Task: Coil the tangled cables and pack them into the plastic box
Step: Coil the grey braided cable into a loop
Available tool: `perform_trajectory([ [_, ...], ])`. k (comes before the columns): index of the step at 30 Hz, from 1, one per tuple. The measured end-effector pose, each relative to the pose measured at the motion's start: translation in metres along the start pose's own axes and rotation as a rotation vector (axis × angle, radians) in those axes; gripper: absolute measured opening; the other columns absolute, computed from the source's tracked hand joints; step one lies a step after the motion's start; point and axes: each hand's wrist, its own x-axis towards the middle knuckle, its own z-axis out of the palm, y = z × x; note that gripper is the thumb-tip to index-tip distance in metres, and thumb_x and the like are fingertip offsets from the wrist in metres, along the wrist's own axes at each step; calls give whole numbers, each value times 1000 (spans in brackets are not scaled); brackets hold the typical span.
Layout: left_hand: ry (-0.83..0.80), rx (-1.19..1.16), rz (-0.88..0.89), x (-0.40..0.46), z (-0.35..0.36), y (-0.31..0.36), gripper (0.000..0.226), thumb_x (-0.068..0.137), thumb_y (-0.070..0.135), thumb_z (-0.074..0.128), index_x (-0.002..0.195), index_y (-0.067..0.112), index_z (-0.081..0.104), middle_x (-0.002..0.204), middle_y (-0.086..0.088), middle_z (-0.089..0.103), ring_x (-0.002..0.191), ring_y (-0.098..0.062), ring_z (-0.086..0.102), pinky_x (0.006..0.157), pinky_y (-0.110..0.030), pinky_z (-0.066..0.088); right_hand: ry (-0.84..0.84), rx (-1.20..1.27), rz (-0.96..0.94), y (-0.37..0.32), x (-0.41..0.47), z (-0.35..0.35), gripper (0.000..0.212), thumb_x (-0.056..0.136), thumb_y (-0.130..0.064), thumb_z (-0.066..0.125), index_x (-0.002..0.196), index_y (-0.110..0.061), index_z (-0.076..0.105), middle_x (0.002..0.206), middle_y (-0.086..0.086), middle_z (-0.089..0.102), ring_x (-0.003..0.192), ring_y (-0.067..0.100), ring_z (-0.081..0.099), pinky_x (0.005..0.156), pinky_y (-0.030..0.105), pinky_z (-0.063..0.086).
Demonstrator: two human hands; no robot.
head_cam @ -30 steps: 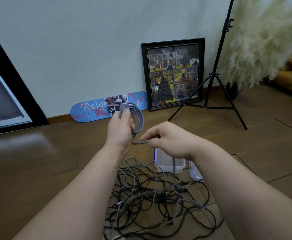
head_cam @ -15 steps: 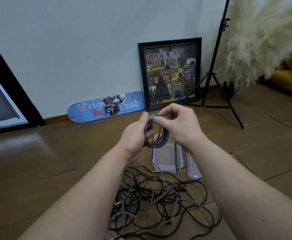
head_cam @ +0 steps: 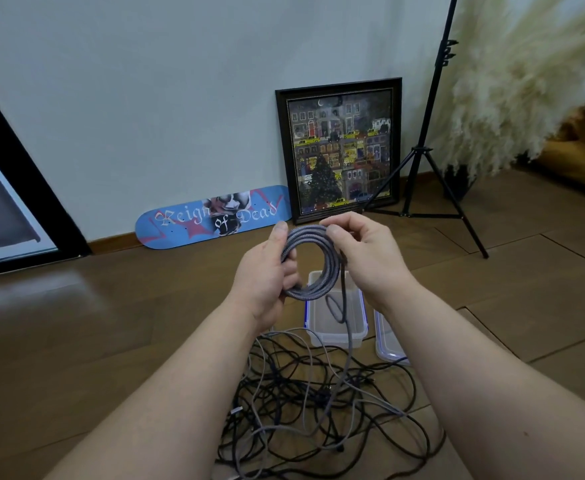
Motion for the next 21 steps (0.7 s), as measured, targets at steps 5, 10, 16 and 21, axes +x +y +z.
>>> perform_trajectory([
  [5,36,-118,-27,1,6,2,48,101,47,43,65,16,44,44,7,25,38,-8,19,58,-29,22,-27,-127,-95,7,-11,6,33,104,-26,39,126,-48,50,96,-6,67,70,16,70,70,40,55],
  [10,92,-123,-8,1,10,1,47,101,47,43,66,15,43,44,7,26,38,-9,19,58,-29,23,-38,-358,-231,7,-15,8,38,103,-26,42,139,-39,47,92,-16,58,75,8,58,74,23,44],
  [16,190,-199,27,-8,18,2,50,101,49,41,64,16,43,44,6,27,36,-9,20,53,-27,32,37,-257,-156,9,-16,15,31,100,-25,50,129,-22,61,82,-16,60,63,11,61,67,26,50],
  [21,150,-205,43,-11,24,6,51,102,51,37,65,16,43,45,5,31,39,-10,27,51,-26,37,97,-251,-170,9,-13,14,23,100,-22,51,116,-17,67,67,-16,55,67,11,56,67,29,47],
])
